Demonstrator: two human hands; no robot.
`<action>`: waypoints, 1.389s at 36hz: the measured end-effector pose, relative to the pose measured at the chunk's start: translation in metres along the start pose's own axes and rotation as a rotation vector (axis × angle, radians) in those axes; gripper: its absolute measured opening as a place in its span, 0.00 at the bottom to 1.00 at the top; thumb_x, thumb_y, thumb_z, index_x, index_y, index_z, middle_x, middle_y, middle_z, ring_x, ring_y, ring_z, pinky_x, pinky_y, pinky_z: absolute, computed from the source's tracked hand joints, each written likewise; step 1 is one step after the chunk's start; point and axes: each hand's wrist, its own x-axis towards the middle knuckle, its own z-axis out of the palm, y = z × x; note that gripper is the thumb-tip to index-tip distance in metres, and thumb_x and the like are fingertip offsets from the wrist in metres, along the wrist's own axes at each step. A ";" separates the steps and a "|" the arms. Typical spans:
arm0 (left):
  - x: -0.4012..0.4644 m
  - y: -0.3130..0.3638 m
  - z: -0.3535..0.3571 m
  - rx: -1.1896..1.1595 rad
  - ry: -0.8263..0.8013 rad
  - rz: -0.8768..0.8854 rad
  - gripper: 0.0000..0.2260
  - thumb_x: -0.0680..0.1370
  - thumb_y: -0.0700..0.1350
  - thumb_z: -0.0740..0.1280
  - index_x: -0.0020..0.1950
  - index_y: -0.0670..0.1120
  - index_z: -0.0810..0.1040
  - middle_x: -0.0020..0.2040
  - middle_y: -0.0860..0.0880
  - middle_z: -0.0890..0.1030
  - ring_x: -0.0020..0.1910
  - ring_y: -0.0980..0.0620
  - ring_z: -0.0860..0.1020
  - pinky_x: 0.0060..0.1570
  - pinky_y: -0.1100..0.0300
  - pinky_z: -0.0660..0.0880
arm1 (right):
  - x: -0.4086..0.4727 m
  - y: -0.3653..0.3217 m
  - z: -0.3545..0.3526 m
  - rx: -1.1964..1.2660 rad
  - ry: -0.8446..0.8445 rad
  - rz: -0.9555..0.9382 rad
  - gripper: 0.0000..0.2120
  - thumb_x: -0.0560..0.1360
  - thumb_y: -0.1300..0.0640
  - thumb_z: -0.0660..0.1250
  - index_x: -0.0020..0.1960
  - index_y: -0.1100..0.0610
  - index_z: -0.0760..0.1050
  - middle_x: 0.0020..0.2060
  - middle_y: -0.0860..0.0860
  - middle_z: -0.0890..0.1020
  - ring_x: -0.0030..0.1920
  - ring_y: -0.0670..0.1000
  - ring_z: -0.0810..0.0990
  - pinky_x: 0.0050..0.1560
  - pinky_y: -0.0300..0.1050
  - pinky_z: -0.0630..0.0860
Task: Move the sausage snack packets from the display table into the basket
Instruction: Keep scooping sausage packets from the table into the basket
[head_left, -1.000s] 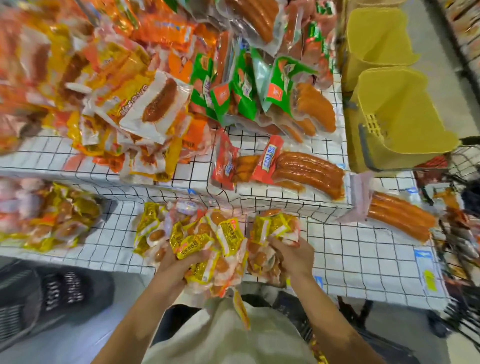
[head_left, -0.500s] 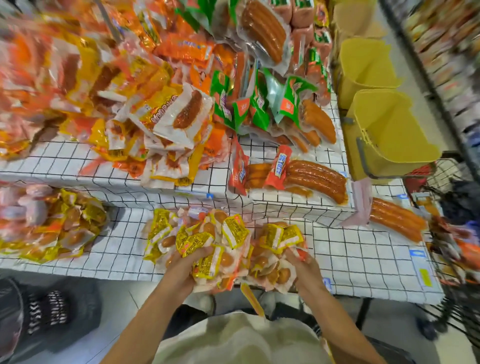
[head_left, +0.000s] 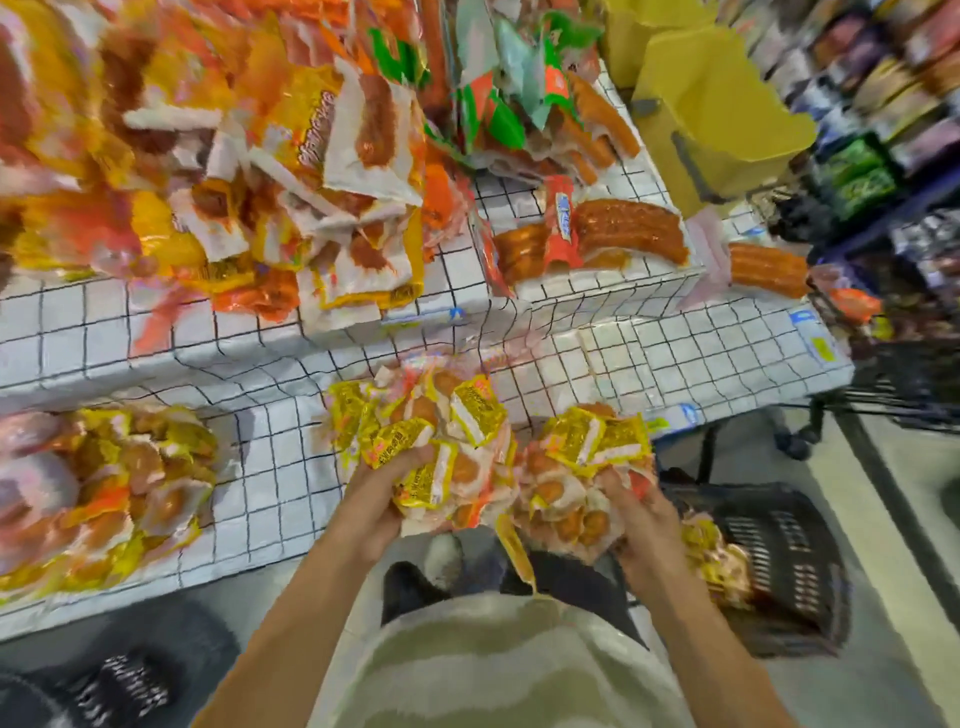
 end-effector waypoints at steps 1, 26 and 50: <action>0.001 -0.001 -0.005 0.006 -0.002 -0.024 0.25 0.70 0.40 0.75 0.67 0.46 0.79 0.60 0.43 0.84 0.56 0.42 0.84 0.44 0.47 0.83 | -0.009 0.005 0.000 0.007 0.006 -0.008 0.19 0.72 0.48 0.75 0.60 0.53 0.81 0.49 0.59 0.87 0.47 0.58 0.87 0.40 0.53 0.83; -0.027 -0.091 0.104 0.332 -0.059 0.005 0.22 0.66 0.38 0.77 0.59 0.42 0.81 0.56 0.42 0.85 0.51 0.43 0.86 0.43 0.44 0.83 | -0.061 0.044 -0.167 0.267 0.240 -0.057 0.08 0.80 0.57 0.70 0.59 0.55 0.81 0.51 0.54 0.87 0.51 0.54 0.87 0.46 0.48 0.83; -0.005 -0.288 0.287 0.750 -0.375 -0.232 0.20 0.74 0.33 0.72 0.65 0.41 0.79 0.61 0.36 0.82 0.61 0.34 0.80 0.65 0.30 0.71 | -0.106 0.143 -0.391 0.545 0.774 0.091 0.15 0.83 0.59 0.64 0.68 0.61 0.76 0.57 0.59 0.84 0.57 0.59 0.83 0.52 0.50 0.82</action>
